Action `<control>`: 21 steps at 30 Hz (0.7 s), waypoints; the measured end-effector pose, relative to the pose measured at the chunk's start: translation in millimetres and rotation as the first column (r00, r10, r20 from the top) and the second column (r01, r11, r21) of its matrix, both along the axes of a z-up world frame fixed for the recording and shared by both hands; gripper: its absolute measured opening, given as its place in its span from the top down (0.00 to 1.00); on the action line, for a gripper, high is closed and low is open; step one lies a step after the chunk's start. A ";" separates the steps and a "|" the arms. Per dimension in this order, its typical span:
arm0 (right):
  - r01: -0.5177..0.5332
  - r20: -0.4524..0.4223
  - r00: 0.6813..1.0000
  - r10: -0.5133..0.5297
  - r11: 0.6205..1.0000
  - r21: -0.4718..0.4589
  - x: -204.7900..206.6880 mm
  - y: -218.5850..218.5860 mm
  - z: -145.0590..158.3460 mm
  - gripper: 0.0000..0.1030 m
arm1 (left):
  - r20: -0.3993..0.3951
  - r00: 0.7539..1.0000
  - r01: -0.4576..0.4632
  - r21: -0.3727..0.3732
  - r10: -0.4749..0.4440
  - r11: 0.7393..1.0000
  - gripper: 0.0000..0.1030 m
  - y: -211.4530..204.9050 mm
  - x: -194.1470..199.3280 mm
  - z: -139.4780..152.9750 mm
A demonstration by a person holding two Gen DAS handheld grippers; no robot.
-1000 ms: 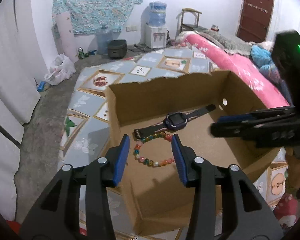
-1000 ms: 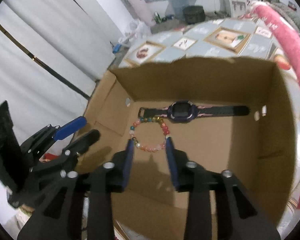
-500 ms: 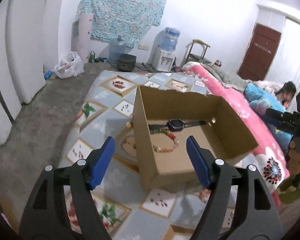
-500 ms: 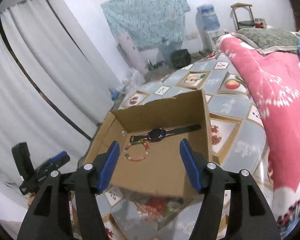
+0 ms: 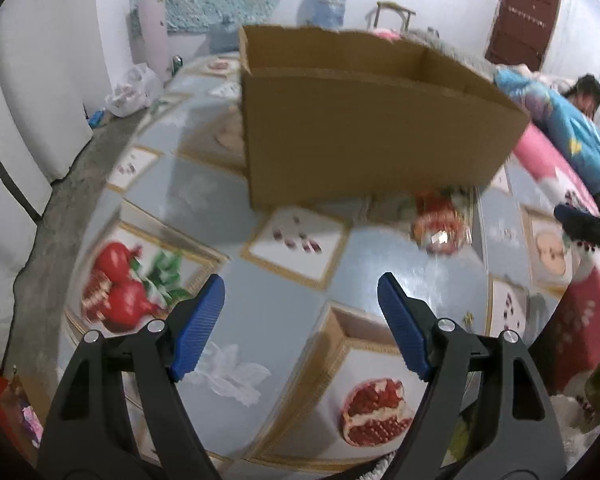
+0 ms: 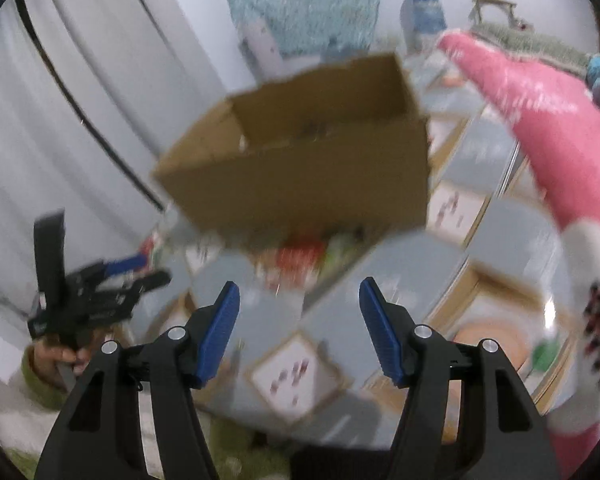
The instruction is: Organize jewelry
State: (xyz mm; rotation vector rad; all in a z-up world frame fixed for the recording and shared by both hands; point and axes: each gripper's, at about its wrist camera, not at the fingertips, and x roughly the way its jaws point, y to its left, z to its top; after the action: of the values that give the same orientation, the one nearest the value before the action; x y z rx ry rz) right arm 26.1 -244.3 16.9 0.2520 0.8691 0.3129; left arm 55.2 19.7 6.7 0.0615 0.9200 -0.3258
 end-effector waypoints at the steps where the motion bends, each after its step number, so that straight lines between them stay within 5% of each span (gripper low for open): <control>1: -0.012 -0.012 1.000 0.011 1.000 -0.020 -4.6 4.6 -5.3 0.41 | -0.004 1.000 0.009 0.005 -0.009 1.000 0.27 -2.7 -2.2 -2.2; 6: -0.048 -0.064 0.997 0.046 0.998 -0.039 -28.9 17.7 -26.2 0.50 | 0.014 0.989 0.149 0.018 -0.149 0.989 0.28 -35.0 -34.7 -7.5; 9: -0.038 -0.100 0.994 0.037 0.999 -0.008 -32.8 15.5 -37.0 0.61 | 0.050 0.971 0.230 0.087 -0.235 0.969 0.40 -61.2 -52.9 -11.1; 13: -0.011 -0.109 0.994 0.012 1.000 0.008 -36.3 12.9 -42.4 0.62 | 0.061 0.944 0.308 0.188 -0.324 0.933 0.64 -89.9 -61.3 -21.8; 21: 0.013 -0.107 0.994 -0.009 0.999 0.040 -32.6 2.8 -42.4 0.62 | 0.039 0.906 0.404 0.209 -0.421 0.890 0.90 -114.0 -66.6 -27.3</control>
State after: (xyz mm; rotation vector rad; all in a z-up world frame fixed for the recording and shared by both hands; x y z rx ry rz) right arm -6.5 -241.5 -25.4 0.3138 0.9674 0.3092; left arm -11.4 -94.4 -20.6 0.4572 0.8494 -0.6230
